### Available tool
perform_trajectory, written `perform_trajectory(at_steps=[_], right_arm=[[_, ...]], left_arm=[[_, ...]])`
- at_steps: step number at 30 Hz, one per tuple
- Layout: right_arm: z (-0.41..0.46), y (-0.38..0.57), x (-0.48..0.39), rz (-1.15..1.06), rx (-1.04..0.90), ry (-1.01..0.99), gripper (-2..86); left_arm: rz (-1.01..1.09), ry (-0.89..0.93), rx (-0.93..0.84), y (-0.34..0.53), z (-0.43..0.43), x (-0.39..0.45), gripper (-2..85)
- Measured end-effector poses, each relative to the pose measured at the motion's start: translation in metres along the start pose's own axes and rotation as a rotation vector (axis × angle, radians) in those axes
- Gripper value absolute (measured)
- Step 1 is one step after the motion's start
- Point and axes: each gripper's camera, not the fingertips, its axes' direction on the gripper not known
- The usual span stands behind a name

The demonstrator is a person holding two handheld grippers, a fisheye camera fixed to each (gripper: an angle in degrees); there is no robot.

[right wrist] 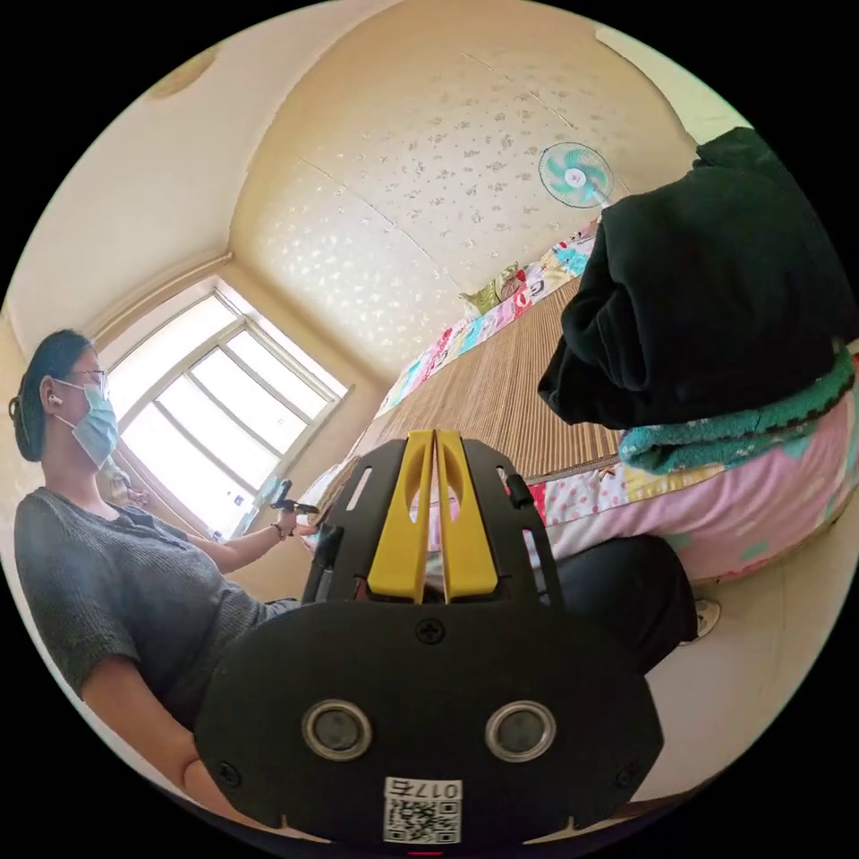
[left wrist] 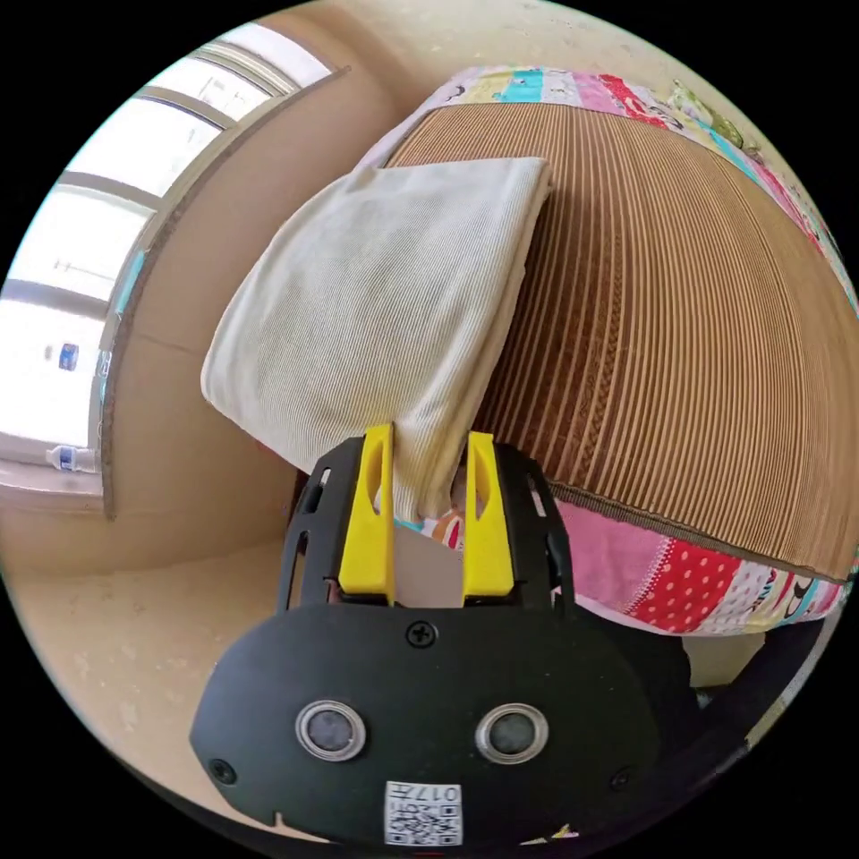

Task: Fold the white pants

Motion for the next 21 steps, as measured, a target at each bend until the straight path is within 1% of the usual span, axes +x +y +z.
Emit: perform_trajectory(at_steps=[1,2,3,4,5,6,8,9,10,11,12,14,15,17,18,19,20,21], right_arm=[[0.003,0.005,0.011,0.025,0.032,-0.086,0.4],[0.006,0.007,0.016,0.035,0.044,-0.132,0.4],[0.013,0.011,0.025,0.051,0.054,-0.220,0.4],[0.021,0.015,0.031,0.059,0.048,-0.286,0.3],[0.025,0.017,0.034,0.061,0.039,-0.309,0.3],[0.033,0.021,0.038,0.064,0.017,-0.332,0.3],[0.046,0.029,0.044,0.067,-0.016,-0.340,0.3],[0.058,0.036,0.050,0.088,-0.047,-0.339,0.3],[0.073,0.043,0.057,0.107,-0.095,-0.359,0.3],[0.080,0.047,0.059,0.113,-0.117,-0.373,0.3],[0.093,0.053,0.063,0.120,-0.151,-0.394,0.3],[0.109,0.060,0.070,0.137,-0.186,-0.425,0.3],[0.119,0.063,0.075,0.142,-0.206,-0.461,0.3],[0.128,0.064,0.082,0.145,-0.210,-0.507,0.3],[0.132,0.065,0.088,0.145,-0.200,-0.539,0.4],[0.139,0.067,0.093,0.149,-0.201,-0.561,0.4],[0.143,0.068,0.096,0.152,-0.208,-0.563,0.4],[0.153,0.070,0.101,0.161,-0.236,-0.556,0.4]], left_arm=[[-0.002,-0.043,0.022,0.006,0.000,0.001,8.2],[-0.034,-0.036,0.019,0.006,-0.005,-0.003,6.9],[-0.065,-0.012,0.005,0.005,-0.008,-0.007,6.5],[-0.153,0.057,-0.007,0.004,-0.016,-0.021,5.9],[-0.259,0.166,0.000,0.006,-0.022,-0.039,5.3],[-0.303,0.233,0.005,0.009,-0.024,-0.047,5.3],[-0.399,0.580,0.089,0.023,-0.033,-0.072,5.0],[-0.398,0.666,0.120,0.026,-0.037,-0.074,4.9],[-0.360,0.809,0.185,0.030,-0.049,-0.070,4.8],[-0.296,0.890,0.224,0.032,-0.065,-0.057,4.6],[-0.252,0.910,0.233,0.032,-0.075,-0.048,4.6],[-0.027,0.986,0.261,0.036,-0.117,0.004,4.3],[0.026,1.017,0.268,0.038,-0.127,0.018,4.3],[0.215,1.136,0.313,0.050,-0.172,0.066,4.2],[0.253,1.165,0.330,0.053,-0.185,0.075,4.1],[0.321,1.230,0.370,0.060,-0.210,0.089,4.0],[0.350,1.327,0.427,0.068,-0.232,0.096,3.9],[0.358,1.383,0.454,0.071,-0.241,0.096,3.9]])
